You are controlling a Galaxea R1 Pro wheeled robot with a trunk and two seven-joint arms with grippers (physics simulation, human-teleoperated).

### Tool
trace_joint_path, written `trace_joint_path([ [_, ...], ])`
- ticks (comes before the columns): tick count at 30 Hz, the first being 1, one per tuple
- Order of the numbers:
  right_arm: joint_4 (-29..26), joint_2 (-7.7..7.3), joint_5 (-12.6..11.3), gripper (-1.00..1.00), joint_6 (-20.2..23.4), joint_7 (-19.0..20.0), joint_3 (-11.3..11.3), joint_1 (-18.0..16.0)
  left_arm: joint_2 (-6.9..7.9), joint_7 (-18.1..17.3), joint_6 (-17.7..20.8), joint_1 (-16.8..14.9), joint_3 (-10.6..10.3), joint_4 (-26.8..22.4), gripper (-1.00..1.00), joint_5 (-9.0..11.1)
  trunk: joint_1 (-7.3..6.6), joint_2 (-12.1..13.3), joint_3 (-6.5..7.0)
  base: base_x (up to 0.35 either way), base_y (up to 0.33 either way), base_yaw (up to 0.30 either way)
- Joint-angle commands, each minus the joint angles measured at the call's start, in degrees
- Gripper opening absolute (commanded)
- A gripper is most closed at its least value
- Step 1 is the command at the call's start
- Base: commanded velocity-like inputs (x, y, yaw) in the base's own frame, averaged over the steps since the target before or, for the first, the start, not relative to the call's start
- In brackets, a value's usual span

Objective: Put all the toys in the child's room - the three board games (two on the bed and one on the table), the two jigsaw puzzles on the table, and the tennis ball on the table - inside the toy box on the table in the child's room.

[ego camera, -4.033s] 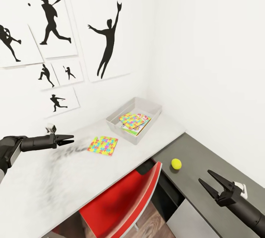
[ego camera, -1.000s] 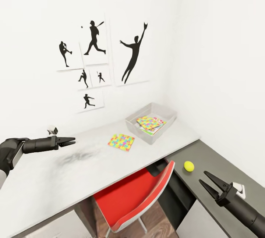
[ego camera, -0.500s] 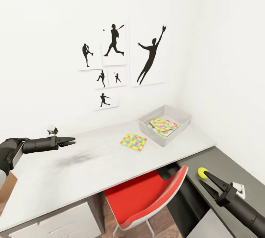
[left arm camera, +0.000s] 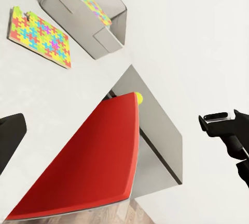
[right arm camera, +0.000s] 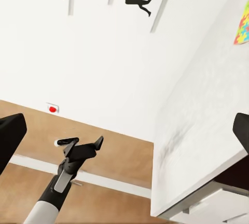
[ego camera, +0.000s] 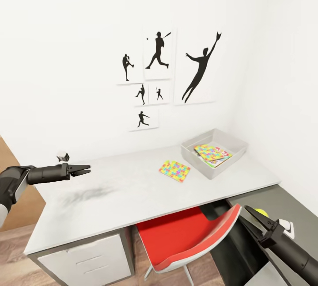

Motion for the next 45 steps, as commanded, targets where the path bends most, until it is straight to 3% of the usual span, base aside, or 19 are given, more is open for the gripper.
trace_joint_path([
  [1,0.0,-0.02,0.0,1.00,0.3,0.1,-0.1,0.0,0.01,-0.2,0.6,0.0,0.0,0.0,1.00,0.0,0.04,-0.1,-0.10,-0.004,0.000,0.070],
  [26,-0.1,0.12,0.0,1.00,0.3,0.1,0.0,0.0,0.01,-0.2,0.6,0.0,0.0,0.0,1.00,-0.1,0.04,-0.1,-0.08,0.000,0.000,0.014],
  [45,0.0,0.09,0.0,1.00,0.3,0.1,0.0,0.0,0.01,-0.2,0.6,0.0,0.0,0.0,1.00,0.0,0.04,-0.1,-0.08,-0.005,0.000,0.257],
])
